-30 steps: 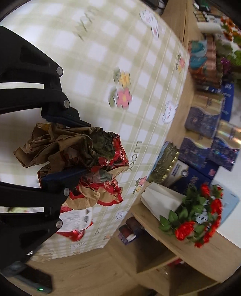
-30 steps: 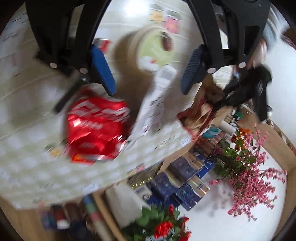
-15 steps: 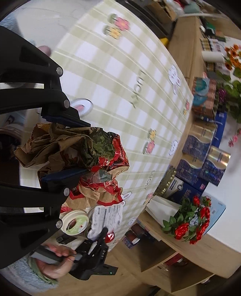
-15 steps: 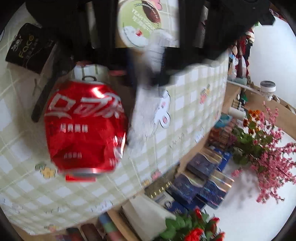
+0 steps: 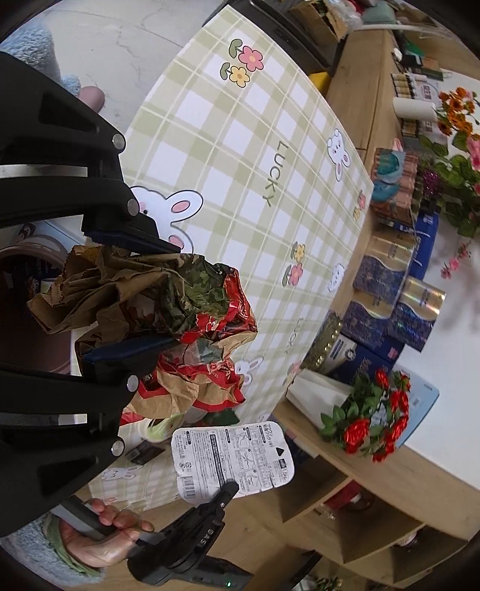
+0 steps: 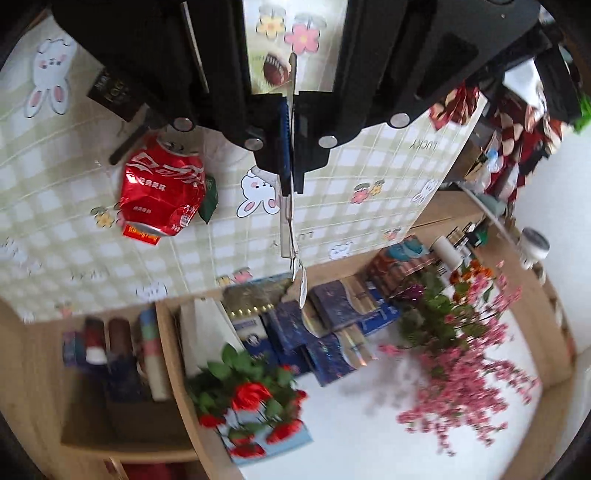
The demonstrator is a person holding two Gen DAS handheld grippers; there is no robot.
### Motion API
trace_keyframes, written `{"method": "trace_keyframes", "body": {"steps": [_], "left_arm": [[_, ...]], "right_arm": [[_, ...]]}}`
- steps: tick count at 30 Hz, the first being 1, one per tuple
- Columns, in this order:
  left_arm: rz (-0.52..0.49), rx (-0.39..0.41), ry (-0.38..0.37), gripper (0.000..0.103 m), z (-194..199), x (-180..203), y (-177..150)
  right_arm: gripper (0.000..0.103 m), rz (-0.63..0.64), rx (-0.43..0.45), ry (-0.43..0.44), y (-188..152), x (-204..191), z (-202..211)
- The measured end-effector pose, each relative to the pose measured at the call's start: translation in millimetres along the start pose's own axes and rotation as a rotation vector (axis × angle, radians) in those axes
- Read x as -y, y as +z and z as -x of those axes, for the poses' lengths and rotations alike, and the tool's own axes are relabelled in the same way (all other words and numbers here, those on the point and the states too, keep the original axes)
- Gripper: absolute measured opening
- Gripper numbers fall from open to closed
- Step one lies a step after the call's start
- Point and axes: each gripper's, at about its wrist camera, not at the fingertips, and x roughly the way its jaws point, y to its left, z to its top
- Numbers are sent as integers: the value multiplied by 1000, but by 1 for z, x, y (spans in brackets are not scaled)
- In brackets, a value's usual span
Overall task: Collect trash
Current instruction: 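Lift the brown wrapper with the left gripper while the right gripper grasps the white paper card, then lower the white paper card into the bin and open the right gripper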
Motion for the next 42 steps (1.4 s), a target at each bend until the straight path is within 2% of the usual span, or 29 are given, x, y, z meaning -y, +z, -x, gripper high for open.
{"method": "trace_keyframes", "body": {"steps": [7,18,26,37,42], "left_arm": [[-33,22,-7,41,29,14,-19],[-60,39,1,41,64,28,-58],[-61,48,30,42,84,30,-79],[-71,58,37,42,92,31,-82],[-60,51,51,43,90,26,-83]], "right_arm": [[6,74,10,-7,-29,-7,58],[6,93,-112,51,-108,-10,107],[6,83,-255,124,-161,-18,115],[6,114,-448,108,-194,-28,90],[6,91,-486,69,-202,-23,79]]}}
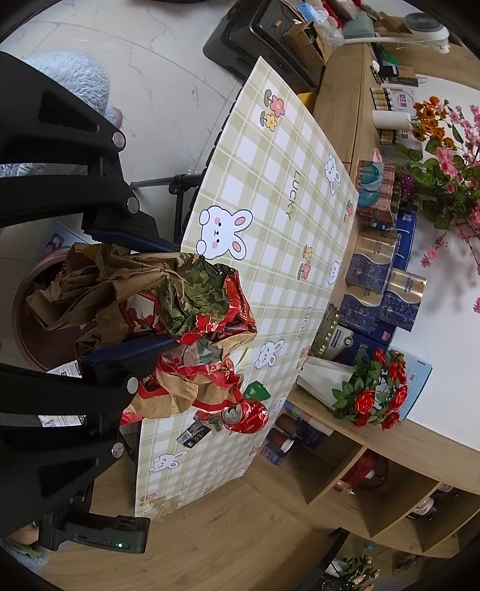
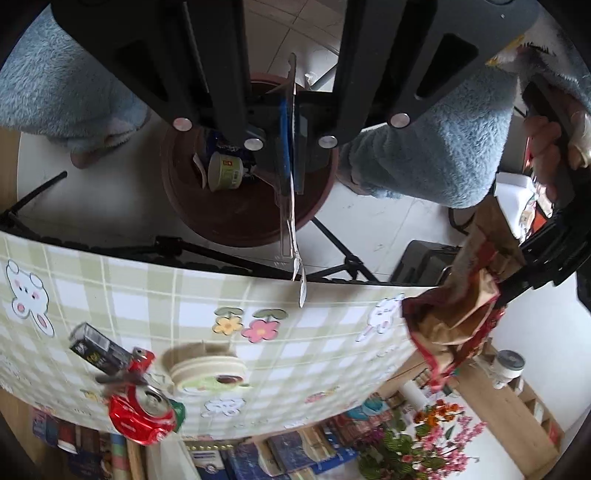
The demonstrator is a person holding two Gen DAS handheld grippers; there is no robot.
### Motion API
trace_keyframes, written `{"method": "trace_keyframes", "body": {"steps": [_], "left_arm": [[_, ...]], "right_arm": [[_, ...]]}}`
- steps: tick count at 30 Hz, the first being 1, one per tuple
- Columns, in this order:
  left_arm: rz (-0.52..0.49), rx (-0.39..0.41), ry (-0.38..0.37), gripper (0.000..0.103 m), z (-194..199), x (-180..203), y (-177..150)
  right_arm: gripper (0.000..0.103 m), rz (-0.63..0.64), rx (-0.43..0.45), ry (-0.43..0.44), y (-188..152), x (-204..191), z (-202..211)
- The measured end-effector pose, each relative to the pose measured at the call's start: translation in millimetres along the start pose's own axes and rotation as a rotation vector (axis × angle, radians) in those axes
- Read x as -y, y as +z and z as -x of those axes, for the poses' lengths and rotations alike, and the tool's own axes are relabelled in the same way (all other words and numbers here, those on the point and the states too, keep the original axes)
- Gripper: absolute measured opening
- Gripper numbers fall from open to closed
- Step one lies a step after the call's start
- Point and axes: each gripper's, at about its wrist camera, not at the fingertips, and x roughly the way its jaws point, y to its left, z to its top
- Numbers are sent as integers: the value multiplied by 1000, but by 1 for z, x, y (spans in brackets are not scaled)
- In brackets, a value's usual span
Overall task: Collect trash
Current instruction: 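Lower the white paper card into the bin and open the right gripper, then lower the brown wrapper into the bin and open the left gripper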
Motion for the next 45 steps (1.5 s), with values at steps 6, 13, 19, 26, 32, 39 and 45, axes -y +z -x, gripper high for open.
{"method": "trace_keyframes", "body": {"steps": [6,13,19,26,32,39,45], "left_arm": [[-3,-11,14,43,-4,-3,-2],[-32,-34,32,44,-13,2,-10],[-89,-62,46,45,-26,13,-20],[-142,-117,49,46,-41,25,-34],[-203,-164,35,47,-54,42,-44],[-265,-205,11,49,-65,60,-53],[-302,-241,-3,68,-72,70,-59]], "right_arm": [[48,-90,35,18,2,17,-4],[92,-101,215,-94,9,23,26],[97,-142,305,-222,9,36,37],[97,-215,340,-270,5,52,43],[97,-215,358,-280,3,57,48],[97,-241,371,-284,0,67,52],[97,-252,386,-267,-1,71,54]]}}
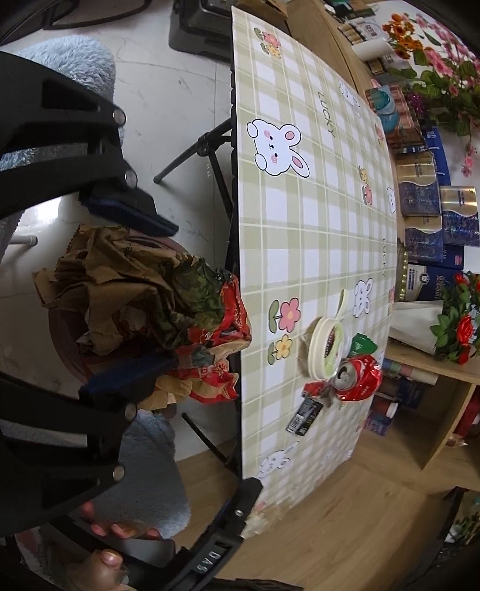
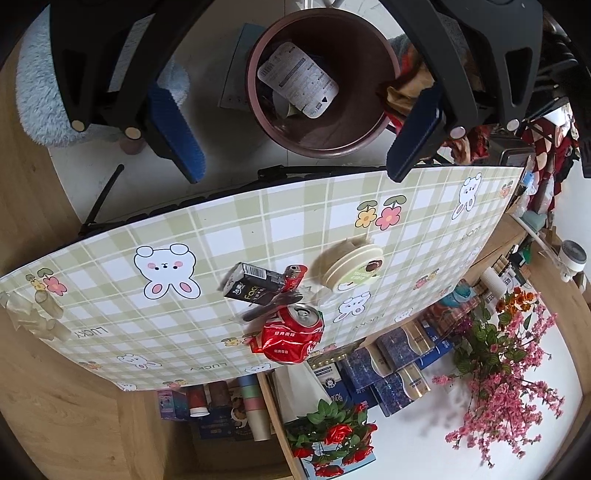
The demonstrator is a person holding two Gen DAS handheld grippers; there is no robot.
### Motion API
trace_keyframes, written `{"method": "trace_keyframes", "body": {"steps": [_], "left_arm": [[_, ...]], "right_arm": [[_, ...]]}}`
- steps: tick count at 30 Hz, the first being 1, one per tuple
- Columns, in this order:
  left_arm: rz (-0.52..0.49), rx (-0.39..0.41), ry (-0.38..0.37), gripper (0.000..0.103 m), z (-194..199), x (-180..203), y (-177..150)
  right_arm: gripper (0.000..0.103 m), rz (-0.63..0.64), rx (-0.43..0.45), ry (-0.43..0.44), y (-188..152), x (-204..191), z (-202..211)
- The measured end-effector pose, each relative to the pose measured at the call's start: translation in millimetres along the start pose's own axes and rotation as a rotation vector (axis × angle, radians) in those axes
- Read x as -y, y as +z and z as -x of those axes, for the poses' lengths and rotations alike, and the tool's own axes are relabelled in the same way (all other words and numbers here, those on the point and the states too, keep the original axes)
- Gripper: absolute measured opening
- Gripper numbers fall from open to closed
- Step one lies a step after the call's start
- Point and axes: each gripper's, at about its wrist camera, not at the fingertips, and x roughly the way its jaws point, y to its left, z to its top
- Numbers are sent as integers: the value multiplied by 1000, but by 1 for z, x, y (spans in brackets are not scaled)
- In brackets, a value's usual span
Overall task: Collect trash
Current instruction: 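Lower the brown wrapper into the bin and open the left gripper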
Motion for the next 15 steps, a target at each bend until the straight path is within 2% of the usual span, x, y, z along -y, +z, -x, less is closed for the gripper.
{"method": "trace_keyframes", "body": {"steps": [9,15], "left_arm": [[50,21,51,91,-1,-9,-3],[59,1,63,92,-6,-10,-5]], "right_arm": [[97,-15,5,-38,2,10,-2],[97,9,-13,-45,-1,6,-6]]}}
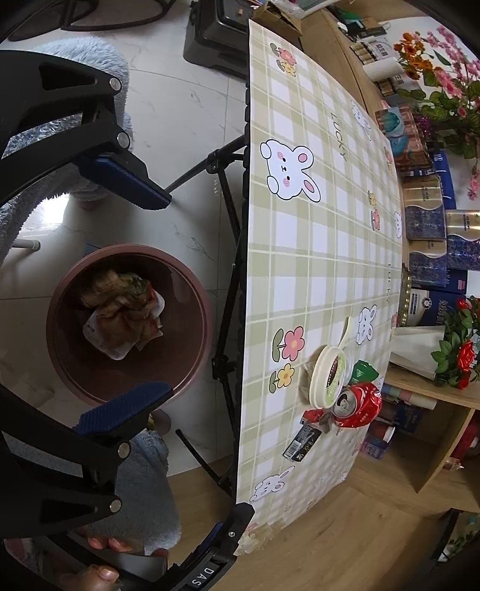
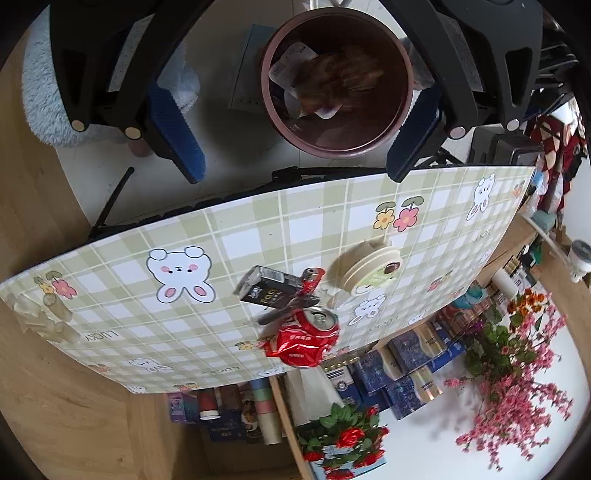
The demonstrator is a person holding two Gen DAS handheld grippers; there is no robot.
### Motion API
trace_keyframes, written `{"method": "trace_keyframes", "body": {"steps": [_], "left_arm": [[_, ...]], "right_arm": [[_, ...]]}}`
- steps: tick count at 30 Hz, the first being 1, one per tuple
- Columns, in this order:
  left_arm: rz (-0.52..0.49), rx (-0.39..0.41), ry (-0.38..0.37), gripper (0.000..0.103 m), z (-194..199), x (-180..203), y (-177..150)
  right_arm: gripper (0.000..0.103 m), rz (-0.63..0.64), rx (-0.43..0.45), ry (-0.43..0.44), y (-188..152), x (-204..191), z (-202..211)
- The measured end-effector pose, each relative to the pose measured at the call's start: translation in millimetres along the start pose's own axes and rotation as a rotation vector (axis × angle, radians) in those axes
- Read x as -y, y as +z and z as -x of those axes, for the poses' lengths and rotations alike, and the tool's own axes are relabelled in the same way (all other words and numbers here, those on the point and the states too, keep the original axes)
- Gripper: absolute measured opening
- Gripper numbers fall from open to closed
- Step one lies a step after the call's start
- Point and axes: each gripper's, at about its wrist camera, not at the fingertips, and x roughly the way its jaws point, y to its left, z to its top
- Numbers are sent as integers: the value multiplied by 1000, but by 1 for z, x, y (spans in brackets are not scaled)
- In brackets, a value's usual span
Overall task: Collect trash
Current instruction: 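Lower the brown wrapper into the bin and open the left gripper, then grasp the Yeah Yogurt cup with the left gripper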
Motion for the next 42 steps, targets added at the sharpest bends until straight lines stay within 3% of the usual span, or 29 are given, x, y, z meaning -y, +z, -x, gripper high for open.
{"method": "trace_keyframes", "body": {"steps": [11,18,20,27,35,42], "left_arm": [[58,98,-3,92,10,-14,5],[14,209,9,92,19,-11,19],[2,201,-3,92,15,-8,28],[-61,141,-107,92,-18,20,74],[-177,76,-160,93,-84,71,136],[-217,2,-165,93,-140,99,166]], "right_arm": [[97,78,-29,36,7,-7,-7],[97,87,62,70,29,2,-1],[97,111,46,79,35,2,-4],[97,166,-10,-20,58,9,-28],[97,187,-18,-61,86,27,-54],[97,169,-27,-58,108,42,-74]]}}
